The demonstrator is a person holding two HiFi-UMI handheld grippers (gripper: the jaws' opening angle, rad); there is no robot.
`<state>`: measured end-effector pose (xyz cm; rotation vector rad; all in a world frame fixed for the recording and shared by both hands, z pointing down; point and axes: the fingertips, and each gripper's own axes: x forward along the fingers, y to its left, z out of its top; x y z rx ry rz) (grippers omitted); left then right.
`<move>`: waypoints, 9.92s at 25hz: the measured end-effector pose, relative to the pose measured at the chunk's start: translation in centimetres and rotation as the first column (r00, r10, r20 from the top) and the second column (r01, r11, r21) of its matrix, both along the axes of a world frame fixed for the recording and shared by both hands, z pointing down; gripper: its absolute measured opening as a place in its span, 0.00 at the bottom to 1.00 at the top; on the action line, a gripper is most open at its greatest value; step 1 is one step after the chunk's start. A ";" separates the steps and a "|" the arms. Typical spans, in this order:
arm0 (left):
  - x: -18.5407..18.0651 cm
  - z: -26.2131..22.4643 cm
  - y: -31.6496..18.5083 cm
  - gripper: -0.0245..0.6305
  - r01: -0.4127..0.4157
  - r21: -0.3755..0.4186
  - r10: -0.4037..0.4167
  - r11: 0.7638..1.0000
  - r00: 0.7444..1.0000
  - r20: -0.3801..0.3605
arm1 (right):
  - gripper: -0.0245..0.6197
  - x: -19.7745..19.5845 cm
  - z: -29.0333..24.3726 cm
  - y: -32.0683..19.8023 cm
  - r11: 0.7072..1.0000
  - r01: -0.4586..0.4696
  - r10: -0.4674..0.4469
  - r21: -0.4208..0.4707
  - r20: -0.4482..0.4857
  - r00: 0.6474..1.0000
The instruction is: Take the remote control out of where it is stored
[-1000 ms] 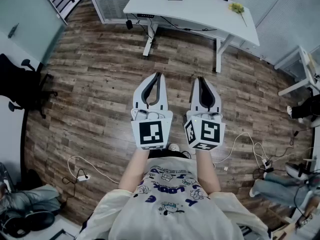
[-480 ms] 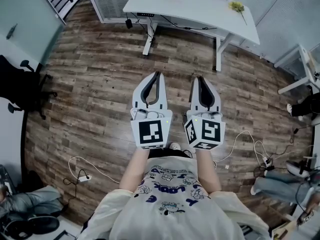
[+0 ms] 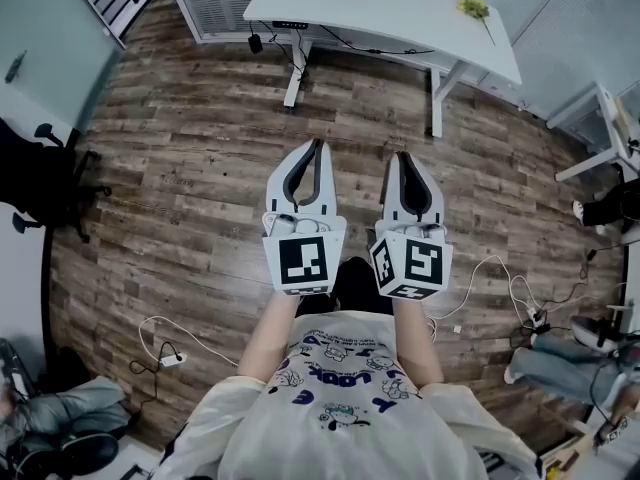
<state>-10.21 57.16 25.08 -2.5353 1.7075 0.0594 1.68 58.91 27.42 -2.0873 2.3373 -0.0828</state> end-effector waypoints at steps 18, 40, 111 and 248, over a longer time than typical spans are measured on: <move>1.4 1.8 -15.7 0.07 0.055 -0.018 -0.055 0.998 0.998 0.008 | 0.11 1.5 1.9 -17.6 0.999 0.047 -0.046 -0.025 0.034 0.998; 7.3 1.5 -38.4 0.07 0.107 -0.047 -0.106 0.993 0.994 0.030 | 0.11 7.8 1.1 -40.4 0.994 0.105 -0.104 -0.021 0.046 0.994; 14.3 14.3 -96.8 0.18 -0.008 -0.365 -0.003 0.931 1.000 -0.029 | 0.11 13.0 11.7 -98.0 0.955 0.142 -0.130 -0.260 0.061 0.990; 3.2 12.9 -93.2 0.15 0.098 -0.384 -0.106 0.918 0.994 -0.001 | 0.11 -0.4 10.9 -96.0 0.907 0.337 -0.344 -0.251 0.016 0.939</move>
